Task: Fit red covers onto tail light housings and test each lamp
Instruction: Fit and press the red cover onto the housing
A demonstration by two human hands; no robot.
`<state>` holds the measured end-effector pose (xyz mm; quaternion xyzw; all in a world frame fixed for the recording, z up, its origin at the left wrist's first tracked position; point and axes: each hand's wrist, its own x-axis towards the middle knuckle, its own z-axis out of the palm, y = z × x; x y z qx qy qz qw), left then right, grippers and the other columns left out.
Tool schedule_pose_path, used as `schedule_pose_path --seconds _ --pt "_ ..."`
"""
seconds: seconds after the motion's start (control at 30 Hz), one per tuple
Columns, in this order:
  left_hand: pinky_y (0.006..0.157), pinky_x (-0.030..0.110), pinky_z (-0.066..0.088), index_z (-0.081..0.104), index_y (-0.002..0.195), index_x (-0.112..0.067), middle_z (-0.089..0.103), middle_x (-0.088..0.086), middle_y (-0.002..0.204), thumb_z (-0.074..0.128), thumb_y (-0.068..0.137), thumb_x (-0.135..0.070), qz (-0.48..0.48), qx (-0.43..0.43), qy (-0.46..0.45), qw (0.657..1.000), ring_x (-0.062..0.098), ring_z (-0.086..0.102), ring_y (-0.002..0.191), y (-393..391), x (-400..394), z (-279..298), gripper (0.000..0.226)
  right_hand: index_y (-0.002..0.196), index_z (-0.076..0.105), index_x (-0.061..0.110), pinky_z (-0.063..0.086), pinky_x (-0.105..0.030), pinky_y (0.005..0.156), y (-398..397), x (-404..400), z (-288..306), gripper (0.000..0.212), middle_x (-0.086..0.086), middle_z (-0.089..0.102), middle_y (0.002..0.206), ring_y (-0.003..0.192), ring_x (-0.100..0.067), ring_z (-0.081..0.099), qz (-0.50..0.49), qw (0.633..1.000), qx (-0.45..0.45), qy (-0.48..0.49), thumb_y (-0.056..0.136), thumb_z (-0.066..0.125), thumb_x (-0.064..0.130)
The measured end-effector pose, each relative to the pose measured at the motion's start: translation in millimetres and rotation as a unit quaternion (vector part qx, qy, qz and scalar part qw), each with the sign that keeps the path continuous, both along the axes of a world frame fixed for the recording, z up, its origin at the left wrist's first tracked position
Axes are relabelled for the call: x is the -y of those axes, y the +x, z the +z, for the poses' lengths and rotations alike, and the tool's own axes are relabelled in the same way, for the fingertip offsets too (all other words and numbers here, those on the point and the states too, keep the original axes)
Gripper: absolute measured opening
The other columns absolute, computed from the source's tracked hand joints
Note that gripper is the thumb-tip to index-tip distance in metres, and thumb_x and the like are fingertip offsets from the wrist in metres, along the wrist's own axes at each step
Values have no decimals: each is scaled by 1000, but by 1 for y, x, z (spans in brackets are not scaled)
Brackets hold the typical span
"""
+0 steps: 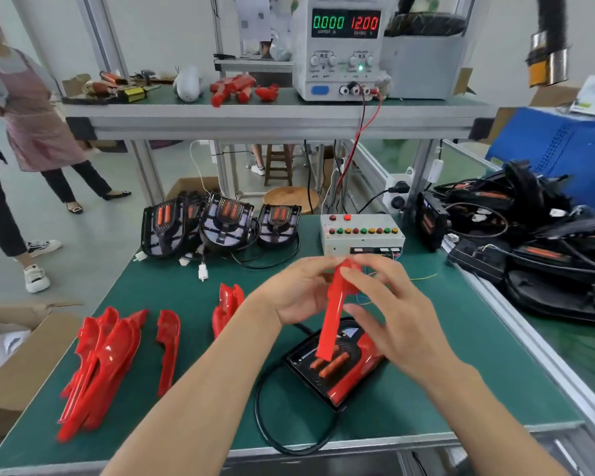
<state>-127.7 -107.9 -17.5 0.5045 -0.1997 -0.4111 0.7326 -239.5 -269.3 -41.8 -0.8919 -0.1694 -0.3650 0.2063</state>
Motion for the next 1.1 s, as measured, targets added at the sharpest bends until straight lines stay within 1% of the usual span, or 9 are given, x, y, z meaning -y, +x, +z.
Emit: schedule_pose_path --seconds 0.13,0.23,0.27,0.33,0.4,0.6,0.77,0.9,1.1 --pt "74 22 55 77 99 -10 73 3 92 51 103 -26 -63 -44 -38 996 10 68 78 -4 -2 -11 31 126 70 15 56 -37 83 13 1 13 30 -1 65 127 103 -26 65 42 993 58 -98 100 65 29" --pt "64 22 51 75 85 -14 68 3 75 56 103 -41 36 2 66 997 12 61 66 -6 -3 -8 38 119 73 14 53 -35 82 22 6 20 28 2 68 117 91 -26 60 31 988 58 -139 95 71 30" --pt "63 23 52 74 83 -15 70 2 73 54 104 -44 108 76 150 980 14 64 66 -6 -5 -8 41 117 73 13 52 -36 86 26 9 22 28 2 69 114 93 -26 60 30 988 41 -147 94 73 29" --pt "73 28 56 75 89 -13 76 1 80 50 106 -41 254 233 291 892 19 70 79 -8 -13 -12 41 112 73 13 51 -41 90 34 16 25 26 3 69 108 100 -27 60 33 985 -26 -168 89 76 27" --pt "83 36 55 73 90 -8 76 5 85 48 106 -35 278 348 389 807 27 70 86 -19 -27 -16 40 110 71 18 50 -42 91 40 21 22 24 5 66 105 102 -22 59 38 973 -133 -183 88 75 29" --pt "79 38 48 48 67 -18 60 2 71 42 106 -38 263 382 522 716 35 58 79 -54 -67 -28 44 117 65 27 45 -31 88 42 23 2 25 9 52 113 102 -14 58 49 927 -327 -176 94 66 37" --pt "82 45 58 54 83 -13 73 15 91 37 107 -46 178 305 534 768 37 74 79 -82 -67 -49 45 123 64 30 47 -39 93 44 18 -9 26 9 48 120 104 -17 59 50 911 -371 -173 99 59 40" --pt "70 40 64 60 99 -9 75 16 83 42 107 -36 212 125 418 874 28 76 62 -86 -58 -63 34 127 63 34 48 -40 95 45 17 -17 29 12 47 120 105 -15 58 54 909 -384 -152 99 59 42" --pt "63 29 61 63 107 -9 74 16 95 58 104 -26 279 -2 292 915 25 77 72 -88 -47 -72 18 123 63 40 46 -37 96 48 29 -26 26 19 44 113 104 -4 53 66 913 -390 -103 97 63 41"
